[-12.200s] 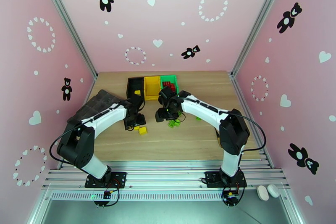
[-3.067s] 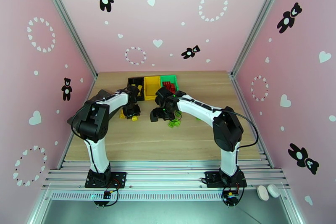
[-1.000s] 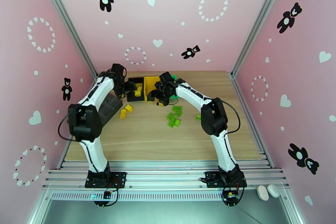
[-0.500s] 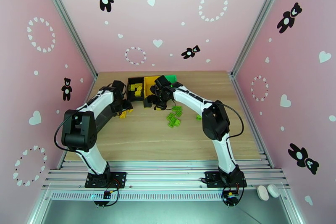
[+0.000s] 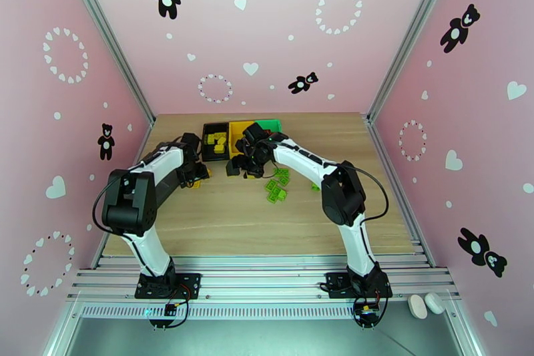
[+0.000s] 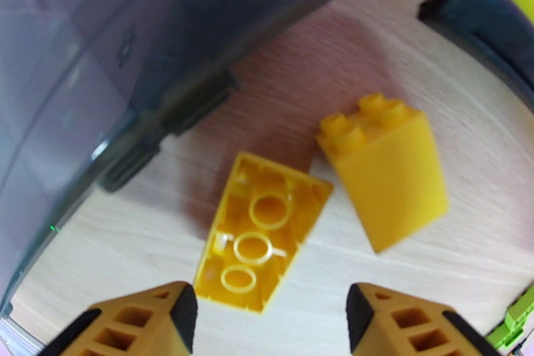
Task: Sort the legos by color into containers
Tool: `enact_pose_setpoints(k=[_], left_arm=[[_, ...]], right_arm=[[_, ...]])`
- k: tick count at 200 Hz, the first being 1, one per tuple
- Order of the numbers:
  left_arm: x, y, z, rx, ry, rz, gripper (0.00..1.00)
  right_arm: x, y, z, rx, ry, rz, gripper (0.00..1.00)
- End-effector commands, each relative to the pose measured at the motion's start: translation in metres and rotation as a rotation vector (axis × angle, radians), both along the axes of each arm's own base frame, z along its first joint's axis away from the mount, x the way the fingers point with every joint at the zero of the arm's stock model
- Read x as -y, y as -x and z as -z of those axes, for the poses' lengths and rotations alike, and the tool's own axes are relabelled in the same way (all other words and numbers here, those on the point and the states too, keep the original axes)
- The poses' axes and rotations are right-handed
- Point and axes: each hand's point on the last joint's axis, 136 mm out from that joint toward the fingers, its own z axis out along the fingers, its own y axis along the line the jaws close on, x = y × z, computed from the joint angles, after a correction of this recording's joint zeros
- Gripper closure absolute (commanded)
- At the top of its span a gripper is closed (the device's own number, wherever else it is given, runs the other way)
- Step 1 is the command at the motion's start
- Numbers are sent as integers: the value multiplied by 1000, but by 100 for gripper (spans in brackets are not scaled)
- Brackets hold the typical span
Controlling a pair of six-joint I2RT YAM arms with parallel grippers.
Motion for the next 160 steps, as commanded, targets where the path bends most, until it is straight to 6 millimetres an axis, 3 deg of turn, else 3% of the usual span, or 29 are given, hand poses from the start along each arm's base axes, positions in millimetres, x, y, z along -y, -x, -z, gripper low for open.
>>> enact_pose_setpoints(k=[1,73,160], left_arm=[[-1,0,10,-9,-29,28,37],[0,-4,22,-33,-39,58,46],[12,-4,17,-21,-49,97,62]], right_arm=[[9,6,-19,24,1,-11,23],[13,4,-16,15,4,-10,23],[14,3,-14,12,2,-5,23]])
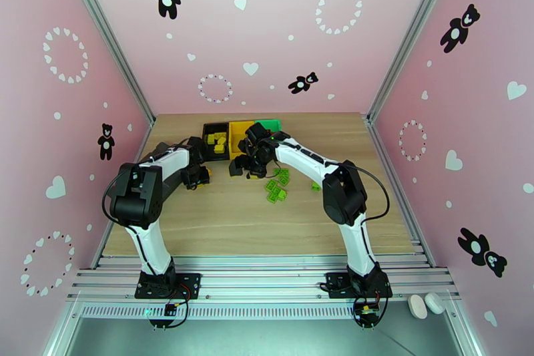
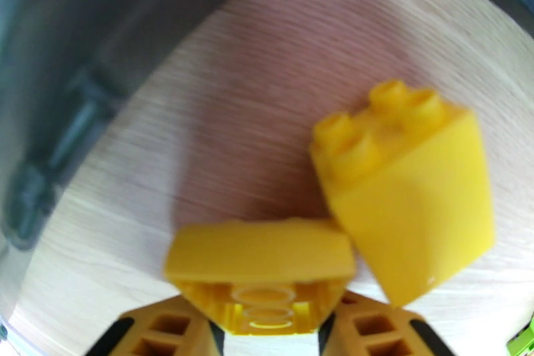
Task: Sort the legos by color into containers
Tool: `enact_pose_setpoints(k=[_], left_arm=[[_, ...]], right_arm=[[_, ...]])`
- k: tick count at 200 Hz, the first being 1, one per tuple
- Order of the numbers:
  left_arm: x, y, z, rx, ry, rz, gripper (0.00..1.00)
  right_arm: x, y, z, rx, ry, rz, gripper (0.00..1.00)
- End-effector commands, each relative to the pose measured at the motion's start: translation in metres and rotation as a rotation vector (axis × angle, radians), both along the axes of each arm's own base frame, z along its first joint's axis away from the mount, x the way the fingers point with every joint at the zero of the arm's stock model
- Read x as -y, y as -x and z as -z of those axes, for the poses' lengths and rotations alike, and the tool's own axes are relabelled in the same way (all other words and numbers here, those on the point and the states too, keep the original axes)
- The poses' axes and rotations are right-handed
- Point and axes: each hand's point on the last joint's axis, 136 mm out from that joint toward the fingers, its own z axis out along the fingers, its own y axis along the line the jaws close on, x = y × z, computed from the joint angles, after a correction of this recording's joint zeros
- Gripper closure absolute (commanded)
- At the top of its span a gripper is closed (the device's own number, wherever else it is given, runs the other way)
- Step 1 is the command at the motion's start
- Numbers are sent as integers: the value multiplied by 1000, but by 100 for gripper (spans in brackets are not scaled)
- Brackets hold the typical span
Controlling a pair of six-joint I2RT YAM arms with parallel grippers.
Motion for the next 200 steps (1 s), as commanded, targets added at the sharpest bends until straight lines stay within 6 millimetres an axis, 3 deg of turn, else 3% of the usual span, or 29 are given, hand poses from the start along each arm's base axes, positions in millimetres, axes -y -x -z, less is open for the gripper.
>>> enact_pose_setpoints(k=[1,47,89,132,158,200], left_arm=[[3,-6,-4,19,-19,23,62],[8,-4,-16,35,-13,32,66],[15,4,-38,72,36,20,68],[37,3,-63,112,165,41,68],[47,-8,-82,156,219,39,68],[56,-43,-111,222,255,40,68]], right_arm=[[3,4,-19,30,-20,-9,23],[4,4,-20,32,-21,-8,24],[4,-1,-22,43,-30,4,24],[0,-17,-24,35,-69,43,23],[-11,-30,-30,19,-123,65,23],[-25,-53,-46,21,-198,86,23]])
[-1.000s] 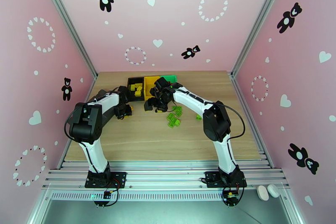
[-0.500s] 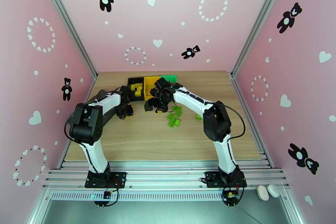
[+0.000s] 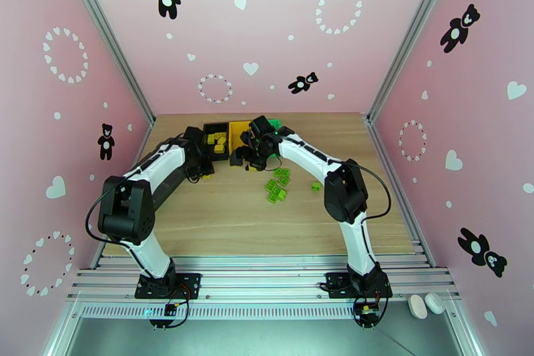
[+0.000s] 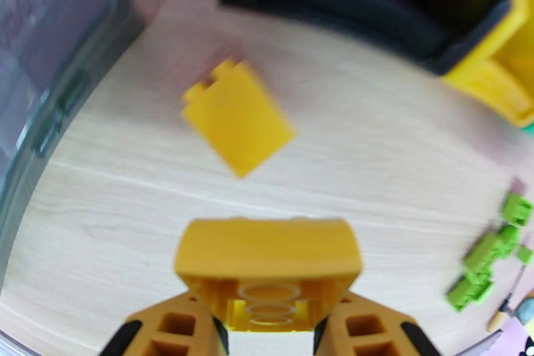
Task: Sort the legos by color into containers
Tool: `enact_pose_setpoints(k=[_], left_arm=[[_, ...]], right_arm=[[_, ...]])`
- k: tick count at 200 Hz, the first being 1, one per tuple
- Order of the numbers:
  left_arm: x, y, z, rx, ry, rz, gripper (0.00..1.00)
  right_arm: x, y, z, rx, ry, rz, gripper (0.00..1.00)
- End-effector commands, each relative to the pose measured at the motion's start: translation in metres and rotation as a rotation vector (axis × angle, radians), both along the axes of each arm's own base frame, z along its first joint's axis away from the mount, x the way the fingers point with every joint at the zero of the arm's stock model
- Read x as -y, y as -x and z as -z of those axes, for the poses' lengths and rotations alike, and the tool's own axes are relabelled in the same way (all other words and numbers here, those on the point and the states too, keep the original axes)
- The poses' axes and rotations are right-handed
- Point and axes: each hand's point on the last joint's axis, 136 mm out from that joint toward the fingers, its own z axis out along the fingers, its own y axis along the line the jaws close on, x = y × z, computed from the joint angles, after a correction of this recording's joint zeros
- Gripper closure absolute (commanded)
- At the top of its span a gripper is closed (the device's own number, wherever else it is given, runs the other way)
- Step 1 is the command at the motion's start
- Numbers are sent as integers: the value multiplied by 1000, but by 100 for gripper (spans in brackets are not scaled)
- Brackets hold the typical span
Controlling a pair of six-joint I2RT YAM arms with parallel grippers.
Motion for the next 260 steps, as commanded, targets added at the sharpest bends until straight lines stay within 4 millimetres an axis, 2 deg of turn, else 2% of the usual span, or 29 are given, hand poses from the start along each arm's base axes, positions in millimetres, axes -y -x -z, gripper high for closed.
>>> enact_pose_setpoints(k=[1,43,98,135,158,204,224,260], left_arm=[[13,-22,-24,45,54,6,68],[11,-65,-35,64,31,1,67],[-3,-115,-27,45,-41,-30,66],[-8,-130,-37,67,-52,-39,42],[-7,-127,-48,92,-49,-29,31],[-16,-100,-59,117,-78,-22,24],[-22,-82,-52,96,-101,-35,23],[-29,-49,-25,33,-105,-100,23]], right_arm=[[-13,-13,-10,-10,-65,8,23],[-7,-32,-19,-5,-92,40,23],[17,-43,-18,1,-59,71,23],[25,-42,-17,6,-41,77,23],[28,-38,-13,0,-30,80,23],[35,-31,-8,1,-12,87,23],[36,-28,-7,3,-4,87,22],[34,-18,-6,14,26,64,22]])
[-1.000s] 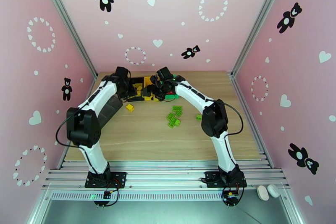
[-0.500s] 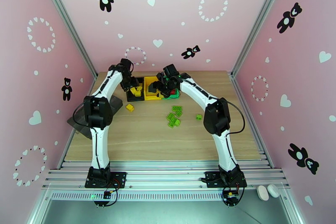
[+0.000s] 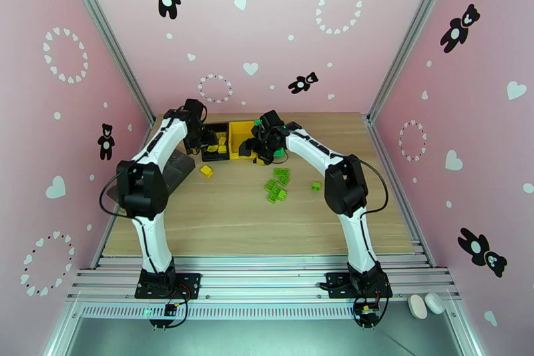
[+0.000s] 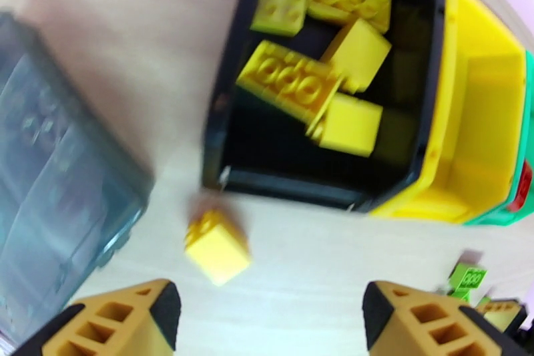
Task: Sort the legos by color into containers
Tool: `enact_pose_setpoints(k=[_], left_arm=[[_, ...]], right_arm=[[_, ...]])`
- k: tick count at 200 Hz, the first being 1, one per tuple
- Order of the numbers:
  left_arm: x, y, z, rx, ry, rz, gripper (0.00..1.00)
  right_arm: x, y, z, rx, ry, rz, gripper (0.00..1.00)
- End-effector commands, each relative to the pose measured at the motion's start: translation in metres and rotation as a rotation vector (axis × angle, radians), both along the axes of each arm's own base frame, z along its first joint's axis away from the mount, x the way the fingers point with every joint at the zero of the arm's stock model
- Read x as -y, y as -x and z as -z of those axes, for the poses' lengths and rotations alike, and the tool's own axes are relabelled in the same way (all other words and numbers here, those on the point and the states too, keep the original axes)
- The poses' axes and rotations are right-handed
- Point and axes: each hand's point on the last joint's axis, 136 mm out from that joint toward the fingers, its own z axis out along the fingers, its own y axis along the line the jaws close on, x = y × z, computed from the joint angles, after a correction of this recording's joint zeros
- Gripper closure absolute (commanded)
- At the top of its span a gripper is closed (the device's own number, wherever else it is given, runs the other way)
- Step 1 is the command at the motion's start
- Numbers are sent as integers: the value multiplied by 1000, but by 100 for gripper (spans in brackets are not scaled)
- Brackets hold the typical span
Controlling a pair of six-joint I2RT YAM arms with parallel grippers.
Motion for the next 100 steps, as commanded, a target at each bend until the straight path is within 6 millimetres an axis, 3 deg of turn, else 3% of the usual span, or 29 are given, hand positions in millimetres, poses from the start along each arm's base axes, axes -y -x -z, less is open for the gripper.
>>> enact_pose_setpoints(k=[1,41,100], left_arm=[[-9,12,9,2,-16,-54,23],[-9,31,40,-61,11,-138,23],[-9,29,73,-86,49,-277,27]], right_arm=[[-1,13,-27,59,0,-29,22],[-5,28,-24,60,21,-47,22],[1,39,-21,56,41,-51,23]])
